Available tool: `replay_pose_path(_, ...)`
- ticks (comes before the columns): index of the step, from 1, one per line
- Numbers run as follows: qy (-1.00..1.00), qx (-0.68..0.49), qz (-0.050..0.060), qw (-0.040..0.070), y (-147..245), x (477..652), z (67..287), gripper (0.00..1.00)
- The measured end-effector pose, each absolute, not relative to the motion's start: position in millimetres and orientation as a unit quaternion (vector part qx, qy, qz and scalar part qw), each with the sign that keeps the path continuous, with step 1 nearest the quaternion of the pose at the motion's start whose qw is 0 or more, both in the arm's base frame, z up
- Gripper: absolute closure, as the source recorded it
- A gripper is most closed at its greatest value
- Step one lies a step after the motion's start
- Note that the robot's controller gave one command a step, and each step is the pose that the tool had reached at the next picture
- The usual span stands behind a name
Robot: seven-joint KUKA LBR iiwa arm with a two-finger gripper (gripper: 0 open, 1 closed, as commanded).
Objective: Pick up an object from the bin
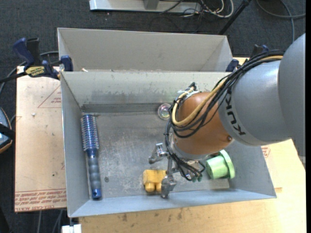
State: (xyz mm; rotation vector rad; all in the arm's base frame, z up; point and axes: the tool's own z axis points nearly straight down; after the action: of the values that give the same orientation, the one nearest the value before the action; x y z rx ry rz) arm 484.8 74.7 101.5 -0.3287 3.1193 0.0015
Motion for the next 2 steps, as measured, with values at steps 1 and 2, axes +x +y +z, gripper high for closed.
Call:
replay_pose_path(1, 0.995, -0.097, 0.001, 0.002, 81.2, 479.3, 106.5, 0.00)
replay_pose_path(2, 1.000, -0.012, 0.003, 0.007, 73.7, 489.1, 74.9, 0.00)
